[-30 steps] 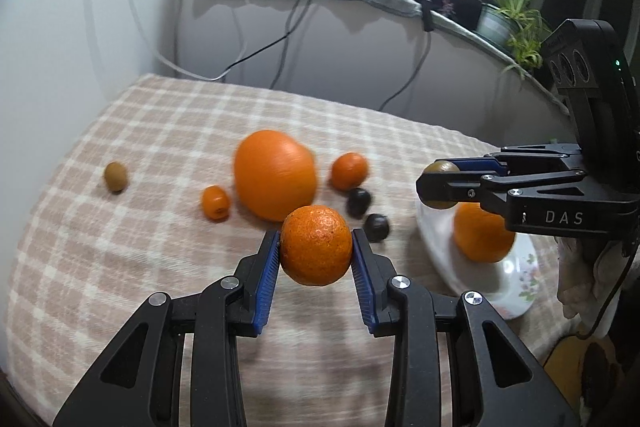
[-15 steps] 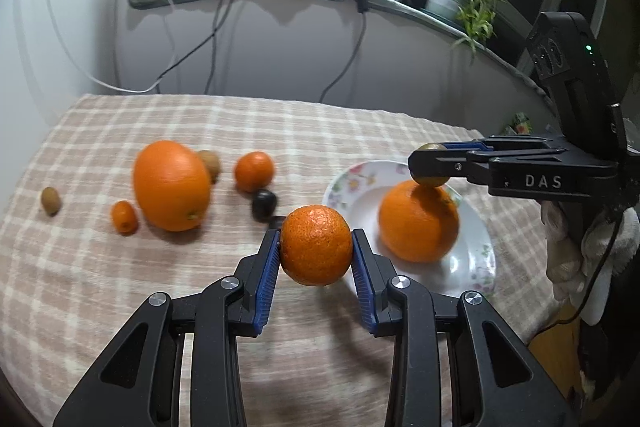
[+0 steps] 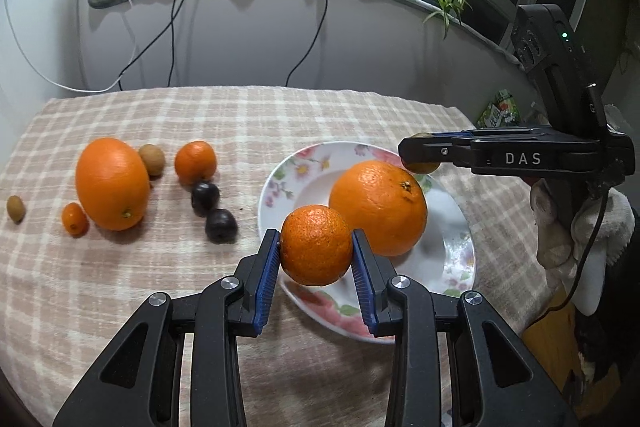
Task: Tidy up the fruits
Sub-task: 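Carry the green fruit in the right gripper while the left carries the tangerine over the plate, then open the right gripper to drop the green fruit while the left releases the tangerine onto the plate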
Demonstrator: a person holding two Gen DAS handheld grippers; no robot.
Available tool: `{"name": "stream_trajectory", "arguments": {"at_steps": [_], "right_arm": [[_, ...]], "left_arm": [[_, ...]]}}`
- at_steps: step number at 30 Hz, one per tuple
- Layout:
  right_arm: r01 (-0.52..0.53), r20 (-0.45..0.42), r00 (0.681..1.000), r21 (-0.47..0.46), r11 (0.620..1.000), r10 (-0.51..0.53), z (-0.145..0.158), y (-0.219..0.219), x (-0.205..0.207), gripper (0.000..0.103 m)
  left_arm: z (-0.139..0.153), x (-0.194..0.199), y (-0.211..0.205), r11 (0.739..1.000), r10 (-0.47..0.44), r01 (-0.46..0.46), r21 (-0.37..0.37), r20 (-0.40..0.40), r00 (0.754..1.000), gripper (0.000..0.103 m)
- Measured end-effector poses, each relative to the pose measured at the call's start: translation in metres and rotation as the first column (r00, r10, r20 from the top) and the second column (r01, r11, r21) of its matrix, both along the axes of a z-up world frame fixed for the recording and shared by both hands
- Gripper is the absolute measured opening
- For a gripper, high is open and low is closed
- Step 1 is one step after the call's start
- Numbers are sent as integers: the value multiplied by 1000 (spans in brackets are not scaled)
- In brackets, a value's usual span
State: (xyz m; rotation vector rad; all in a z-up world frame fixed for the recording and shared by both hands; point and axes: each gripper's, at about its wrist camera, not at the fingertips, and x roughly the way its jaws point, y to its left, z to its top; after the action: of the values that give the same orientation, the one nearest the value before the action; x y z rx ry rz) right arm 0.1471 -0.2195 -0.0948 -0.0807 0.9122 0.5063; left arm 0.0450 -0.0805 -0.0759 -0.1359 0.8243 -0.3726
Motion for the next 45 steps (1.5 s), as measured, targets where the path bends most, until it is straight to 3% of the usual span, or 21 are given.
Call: {"name": "stream_trajectory", "arguments": {"at_steps": [34,36,39,45], "right_arm": [[46,-73,996,29,999,-44,-17,-17,7,31],[49,-73,996,27,998,-46,-17,-18,7,37],[61,-61,996,18,998,-59,-14,-18,6,56],[70,-44,997,29,997,-69,-8,-20,7,73]], "left_arm": [[-5,5,-6,1000,-24,25,7,-28,999,34],[-6,5,-7,1000,-26,26,9,-30,999,34],[-4,5,-5,1000,-19,19,4,-24,1000,54],[0,3,-3,1000,-9,9,2,-8,1000,63]]}}
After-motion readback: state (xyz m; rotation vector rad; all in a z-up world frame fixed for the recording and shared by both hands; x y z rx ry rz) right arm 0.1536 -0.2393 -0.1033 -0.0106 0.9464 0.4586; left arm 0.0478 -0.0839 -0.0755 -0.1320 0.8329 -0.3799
